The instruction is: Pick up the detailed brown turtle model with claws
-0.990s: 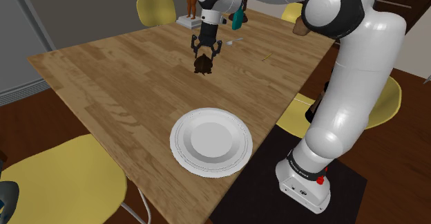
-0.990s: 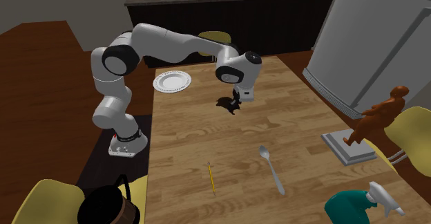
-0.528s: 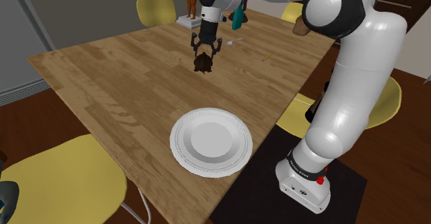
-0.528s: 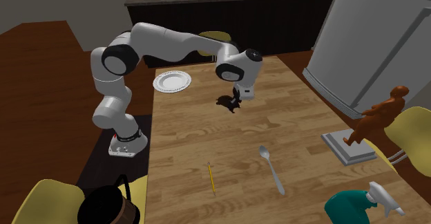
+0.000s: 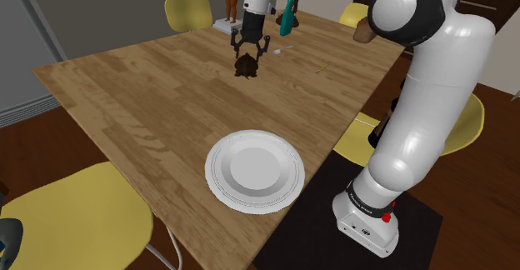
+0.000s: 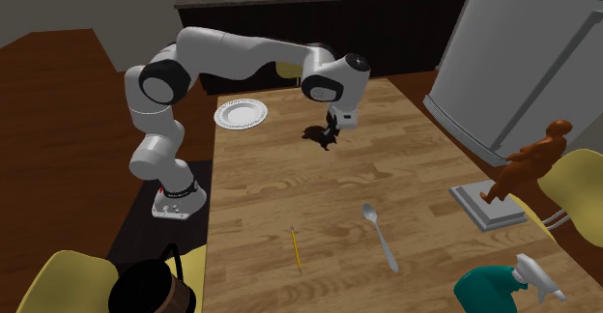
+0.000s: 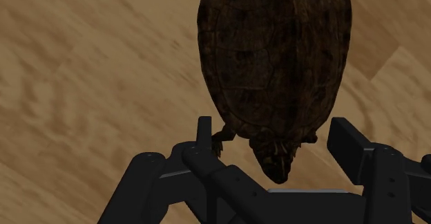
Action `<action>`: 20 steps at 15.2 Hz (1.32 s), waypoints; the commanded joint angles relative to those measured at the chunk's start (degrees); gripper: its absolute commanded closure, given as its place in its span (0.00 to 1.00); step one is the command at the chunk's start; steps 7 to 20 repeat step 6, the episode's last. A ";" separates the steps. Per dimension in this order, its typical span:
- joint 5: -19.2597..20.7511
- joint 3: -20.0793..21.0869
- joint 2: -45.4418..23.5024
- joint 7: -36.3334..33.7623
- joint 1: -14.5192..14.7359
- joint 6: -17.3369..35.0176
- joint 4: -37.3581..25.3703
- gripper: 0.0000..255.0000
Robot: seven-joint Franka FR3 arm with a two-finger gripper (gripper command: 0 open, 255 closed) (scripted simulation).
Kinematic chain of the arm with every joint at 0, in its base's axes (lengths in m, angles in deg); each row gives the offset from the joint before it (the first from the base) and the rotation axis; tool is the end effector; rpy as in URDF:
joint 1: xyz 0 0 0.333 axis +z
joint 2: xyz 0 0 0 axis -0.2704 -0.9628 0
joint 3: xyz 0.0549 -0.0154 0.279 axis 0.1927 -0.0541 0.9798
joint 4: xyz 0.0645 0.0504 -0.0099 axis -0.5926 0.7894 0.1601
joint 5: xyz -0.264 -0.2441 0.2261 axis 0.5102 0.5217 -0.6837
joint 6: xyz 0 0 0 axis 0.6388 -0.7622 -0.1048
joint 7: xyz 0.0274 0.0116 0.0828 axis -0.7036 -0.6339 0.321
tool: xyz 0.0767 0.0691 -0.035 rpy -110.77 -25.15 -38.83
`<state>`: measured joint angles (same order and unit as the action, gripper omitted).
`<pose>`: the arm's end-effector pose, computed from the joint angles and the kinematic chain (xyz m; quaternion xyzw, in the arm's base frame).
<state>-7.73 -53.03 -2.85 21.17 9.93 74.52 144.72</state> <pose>0.6477 -0.0443 0.4363 -0.9202 0.3728 0.0843 0.0845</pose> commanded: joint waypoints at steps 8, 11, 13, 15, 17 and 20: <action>0.11 0.02 0.09 -0.85 -0.02 -3.92 -3.92 1.00; 0.11 0.02 0.09 -0.85 -0.02 -3.92 -3.92 1.00; 0.11 0.02 0.09 -0.85 -0.02 -3.92 -3.92 1.00; 0.11 0.02 0.09 -0.85 -0.02 -3.92 -3.92 1.00; 0.11 0.02 0.09 -0.85 -0.02 -3.92 -3.92 1.00; 0.11 0.02 0.09 -0.85 -0.02 -3.92 -3.92 1.00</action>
